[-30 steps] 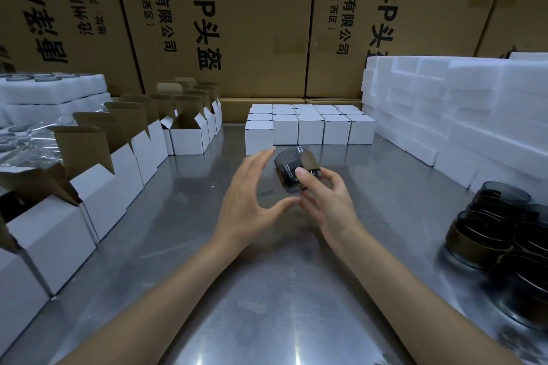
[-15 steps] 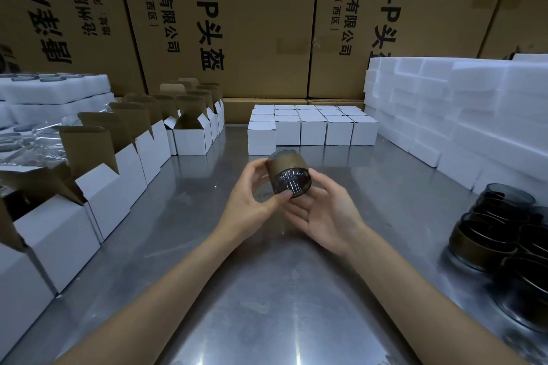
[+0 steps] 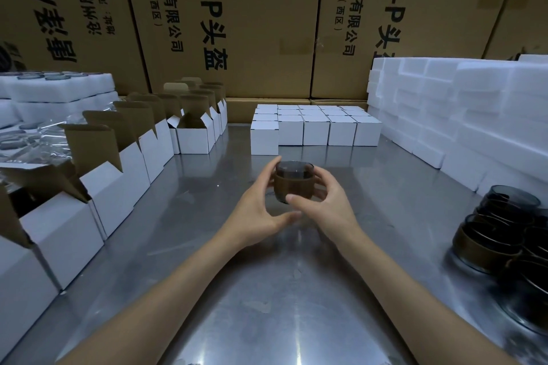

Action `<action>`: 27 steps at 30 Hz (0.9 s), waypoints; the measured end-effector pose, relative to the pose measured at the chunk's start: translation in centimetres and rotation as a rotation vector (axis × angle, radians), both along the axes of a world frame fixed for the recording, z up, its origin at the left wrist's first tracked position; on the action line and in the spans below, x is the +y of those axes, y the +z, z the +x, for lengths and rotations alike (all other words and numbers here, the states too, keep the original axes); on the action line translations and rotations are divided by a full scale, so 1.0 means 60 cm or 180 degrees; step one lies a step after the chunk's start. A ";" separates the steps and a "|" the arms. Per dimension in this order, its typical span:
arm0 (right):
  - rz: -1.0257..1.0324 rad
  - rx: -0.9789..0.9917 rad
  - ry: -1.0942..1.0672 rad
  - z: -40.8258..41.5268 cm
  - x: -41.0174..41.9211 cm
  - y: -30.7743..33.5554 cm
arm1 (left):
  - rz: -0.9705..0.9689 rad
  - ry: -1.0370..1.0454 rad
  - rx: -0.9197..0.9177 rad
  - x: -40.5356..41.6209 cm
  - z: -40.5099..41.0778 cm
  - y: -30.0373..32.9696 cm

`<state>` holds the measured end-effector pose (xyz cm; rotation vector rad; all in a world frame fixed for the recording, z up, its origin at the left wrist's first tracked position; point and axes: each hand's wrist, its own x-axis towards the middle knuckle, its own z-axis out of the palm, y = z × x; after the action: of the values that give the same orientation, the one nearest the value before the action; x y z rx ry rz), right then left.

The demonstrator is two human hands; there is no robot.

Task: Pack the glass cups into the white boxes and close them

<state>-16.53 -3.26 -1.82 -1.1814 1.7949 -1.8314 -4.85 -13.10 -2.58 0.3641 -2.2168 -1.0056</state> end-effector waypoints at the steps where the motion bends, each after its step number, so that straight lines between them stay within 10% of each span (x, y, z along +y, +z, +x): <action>1: 0.0101 0.0238 -0.0077 -0.001 -0.001 -0.003 | -0.0070 -0.0031 -0.0114 -0.002 0.001 -0.003; 14: 0.1090 0.1003 -0.0050 -0.004 -0.014 -0.029 | 0.0356 -0.0058 -0.0544 -0.029 0.006 -0.013; 19: 0.1048 0.0742 0.0027 -0.006 -0.016 -0.028 | -0.0191 0.1071 -0.0312 -0.111 -0.009 -0.015; 27: 0.1010 0.0684 -0.0009 -0.006 -0.017 -0.030 | -0.0878 0.2373 -0.2396 -0.311 -0.029 0.017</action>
<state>-16.92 -4.27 -3.62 -1.2858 2.1074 -1.3938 -6.60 -31.75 -1.57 1.4890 -2.4484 -0.1432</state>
